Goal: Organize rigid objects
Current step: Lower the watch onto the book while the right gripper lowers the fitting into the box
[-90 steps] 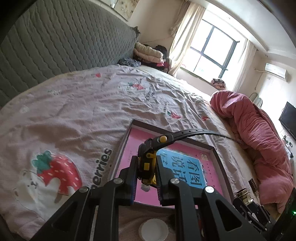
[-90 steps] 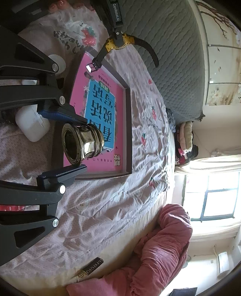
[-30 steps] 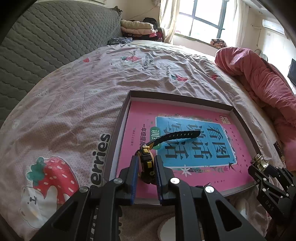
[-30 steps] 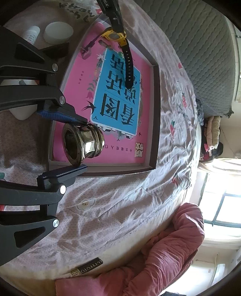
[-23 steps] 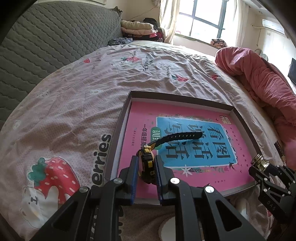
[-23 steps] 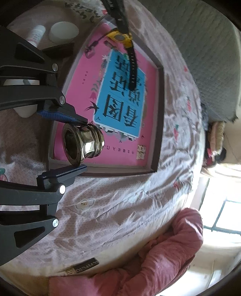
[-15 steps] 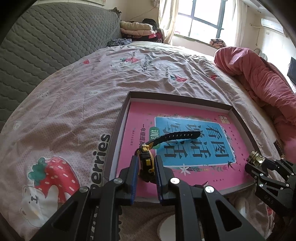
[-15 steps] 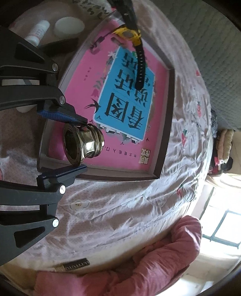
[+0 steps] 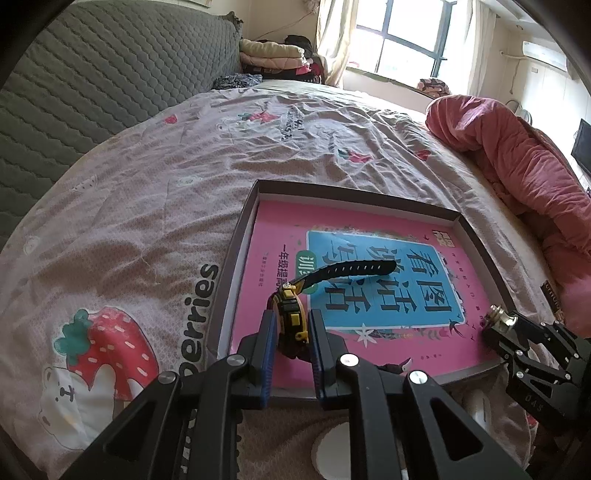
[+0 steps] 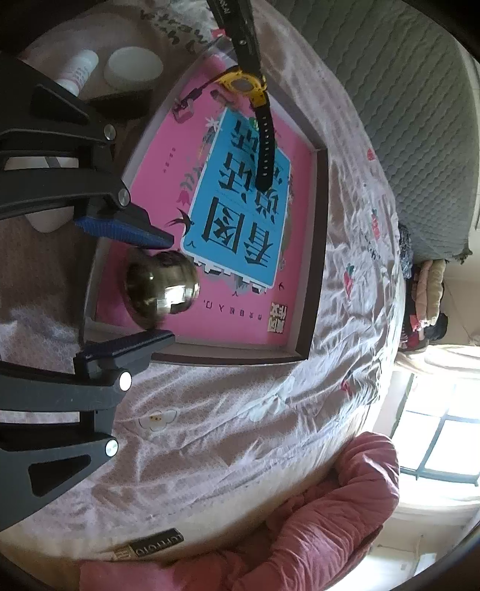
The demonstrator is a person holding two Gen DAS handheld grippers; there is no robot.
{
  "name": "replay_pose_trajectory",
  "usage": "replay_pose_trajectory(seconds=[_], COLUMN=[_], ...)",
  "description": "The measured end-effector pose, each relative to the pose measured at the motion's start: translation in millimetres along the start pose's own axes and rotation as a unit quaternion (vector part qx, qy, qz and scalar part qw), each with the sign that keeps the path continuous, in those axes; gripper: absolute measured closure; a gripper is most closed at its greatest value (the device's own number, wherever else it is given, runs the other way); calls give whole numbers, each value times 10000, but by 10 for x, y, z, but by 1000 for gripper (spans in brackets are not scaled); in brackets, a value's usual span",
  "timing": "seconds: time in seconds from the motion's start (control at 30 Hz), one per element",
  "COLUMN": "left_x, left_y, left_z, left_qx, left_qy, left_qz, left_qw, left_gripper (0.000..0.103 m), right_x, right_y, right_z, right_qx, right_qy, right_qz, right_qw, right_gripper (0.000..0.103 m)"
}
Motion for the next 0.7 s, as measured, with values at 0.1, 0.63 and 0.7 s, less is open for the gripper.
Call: replay_pose_trajectory(seconds=[0.1,0.63,0.7], left_x=[6,56,59], left_y=[-13,14,19], left_z=[14,20,24], left_qx=[-12,45,37], left_qy=[22,18,29], left_qz=[9,36,43], left_qw=[10000,10000,10000], left_gripper=[85,85,85], right_x=[6,59,71], right_y=[3,-82,-93], right_z=[-7,-37,-43], right_qx=[-19,-305,-338], right_qy=[-35,-325,-358], right_qz=[-22,-157,-167], right_qw=[10000,9989,9986], right_gripper=[53,49,49])
Point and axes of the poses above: each gripper's, at about its wrist camera, not at the fingertips, and x roughly against the way its jaws point, y to its left, z to its underside, the point moved 8 cm from there along -x, roughly the way its jaws point, and after that the axes turned 14 degrees about x, right-handed, at the moved point
